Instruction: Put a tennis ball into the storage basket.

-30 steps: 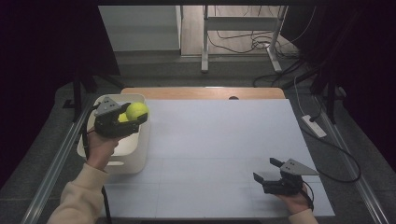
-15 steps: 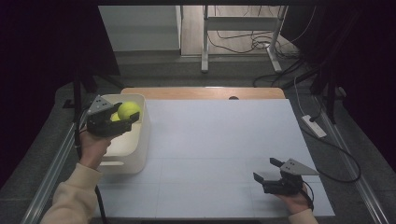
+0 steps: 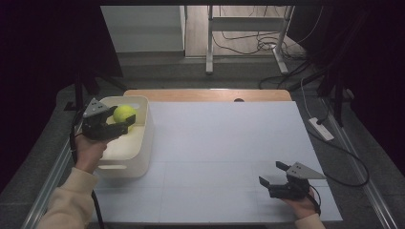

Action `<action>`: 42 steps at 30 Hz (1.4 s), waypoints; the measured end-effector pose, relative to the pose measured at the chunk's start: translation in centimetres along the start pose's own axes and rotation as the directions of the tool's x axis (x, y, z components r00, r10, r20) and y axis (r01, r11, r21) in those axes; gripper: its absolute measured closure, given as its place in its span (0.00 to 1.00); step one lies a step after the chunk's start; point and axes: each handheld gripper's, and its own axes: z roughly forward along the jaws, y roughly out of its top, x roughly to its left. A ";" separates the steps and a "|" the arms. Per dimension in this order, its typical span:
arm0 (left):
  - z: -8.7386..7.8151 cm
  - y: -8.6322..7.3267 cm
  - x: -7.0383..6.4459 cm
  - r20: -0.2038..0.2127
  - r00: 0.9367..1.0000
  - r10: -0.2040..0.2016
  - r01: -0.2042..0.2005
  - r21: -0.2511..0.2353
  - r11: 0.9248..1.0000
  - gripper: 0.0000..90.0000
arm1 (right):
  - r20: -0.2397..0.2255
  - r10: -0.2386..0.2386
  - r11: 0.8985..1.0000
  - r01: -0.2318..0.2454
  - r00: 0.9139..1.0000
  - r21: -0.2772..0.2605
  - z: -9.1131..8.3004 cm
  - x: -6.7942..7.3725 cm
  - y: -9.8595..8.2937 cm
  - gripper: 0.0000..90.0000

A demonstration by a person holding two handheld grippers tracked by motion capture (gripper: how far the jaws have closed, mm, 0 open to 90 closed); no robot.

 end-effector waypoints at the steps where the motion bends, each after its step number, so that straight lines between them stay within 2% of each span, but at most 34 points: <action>1: 0.0 0.0 0.2 -0.002 1.000 -0.003 0.003 0.000 1.000 0.30 | 0.000 0.000 1.000 0.000 1.000 0.000 0.0 0.0 0.0 0.11; 5: 0.0 -0.2 0.6 -0.012 1.000 -0.009 0.010 0.008 1.000 0.30 | 0.001 -0.004 1.000 0.004 1.000 -0.002 0.0 -0.1 0.0 0.11; 13: 0.3 -0.7 2.0 -0.061 0.998 -0.028 0.032 0.061 0.998 0.30 | -0.001 0.000 1.000 0.000 1.000 -0.001 0.0 0.0 0.0 0.11; 19: 0.6 -0.9 2.7 -0.081 0.996 -0.036 0.044 0.098 0.994 0.30 | -0.001 -0.003 1.000 0.003 1.000 0.000 0.1 0.0 0.0 0.11; 25: 1.0 -0.9 3.2 -0.103 0.994 -0.032 0.046 0.141 0.989 0.30 | -0.002 -0.003 1.000 0.003 1.000 0.000 0.1 0.0 0.0 0.11; 31: 1.4 -1.2 3.7 -0.124 0.991 -0.043 0.065 0.180 0.981 0.30 | -0.002 -0.003 1.000 0.003 1.000 0.000 0.1 0.0 0.0 0.11; 42: 1.2 -1.4 4.1 -0.140 0.989 -0.049 0.075 0.190 0.979 0.29 | -0.002 -0.003 1.000 0.003 1.000 0.001 0.1 0.0 0.0 0.11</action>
